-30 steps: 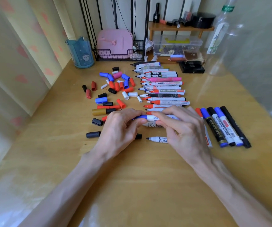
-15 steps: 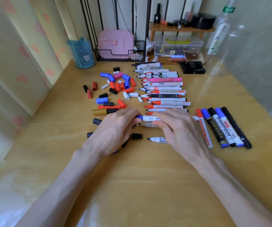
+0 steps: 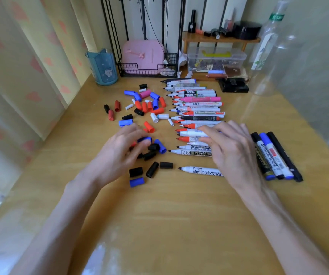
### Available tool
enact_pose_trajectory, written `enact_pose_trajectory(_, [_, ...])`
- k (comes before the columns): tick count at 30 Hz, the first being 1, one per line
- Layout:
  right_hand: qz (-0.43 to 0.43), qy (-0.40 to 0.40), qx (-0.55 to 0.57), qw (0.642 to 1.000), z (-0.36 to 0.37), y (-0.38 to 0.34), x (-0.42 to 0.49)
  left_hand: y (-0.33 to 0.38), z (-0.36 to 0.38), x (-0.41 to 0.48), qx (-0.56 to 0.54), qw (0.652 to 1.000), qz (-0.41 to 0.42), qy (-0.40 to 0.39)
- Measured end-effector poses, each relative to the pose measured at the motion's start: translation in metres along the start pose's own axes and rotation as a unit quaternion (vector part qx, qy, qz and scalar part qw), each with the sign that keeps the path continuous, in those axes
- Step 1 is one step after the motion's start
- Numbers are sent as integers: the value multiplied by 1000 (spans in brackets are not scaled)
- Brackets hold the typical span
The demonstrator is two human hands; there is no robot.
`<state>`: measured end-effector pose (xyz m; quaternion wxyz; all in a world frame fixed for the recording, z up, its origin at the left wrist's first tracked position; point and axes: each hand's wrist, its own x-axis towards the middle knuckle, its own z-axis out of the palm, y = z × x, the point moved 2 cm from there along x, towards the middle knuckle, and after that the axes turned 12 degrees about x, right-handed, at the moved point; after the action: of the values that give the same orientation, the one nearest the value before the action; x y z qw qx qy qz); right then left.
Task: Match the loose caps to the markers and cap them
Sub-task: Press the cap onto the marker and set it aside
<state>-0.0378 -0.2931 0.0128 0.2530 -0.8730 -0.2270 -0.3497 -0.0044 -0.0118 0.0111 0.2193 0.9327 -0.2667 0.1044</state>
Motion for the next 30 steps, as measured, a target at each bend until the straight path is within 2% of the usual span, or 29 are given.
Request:
enact_pose_trajectory(8, [22, 4, 9, 1000, 0, 3, -3, -5, 9, -5, 19, 999, -1, -45])
enact_pose_trajectory(11, [28, -5, 28, 999, 3, 3, -4, -6, -3, -8, -20, 998, -24, -54])
enact_pose_trajectory(14, [30, -14, 48, 998, 5, -1, -5, -7, -15, -17, -64, 989, -51, -123])
enact_pose_trajectory(17, [28, -26, 60, 997, 12, -5, -6, -6, -16, -25, -9, 983, -51, -179])
enact_pose_trajectory(21, [26, -30, 75, 996, 18, -6, -8, -1, -10, -24, 64, 978, -33, -198])
enact_pose_trajectory(23, [29, -32, 86, 995, 18, -7, -9, 2, -9, -24, 66, 979, -18, -193])
enact_pose_trajectory(27, [30, -54, 137, 989, 19, -9, -9, 11, -12, -18, -103, 990, -34, -90])
enact_pose_trajectory(30, [33, -58, 159, 985, 21, -11, -10, 16, -8, -12, -178, 980, -55, -62])
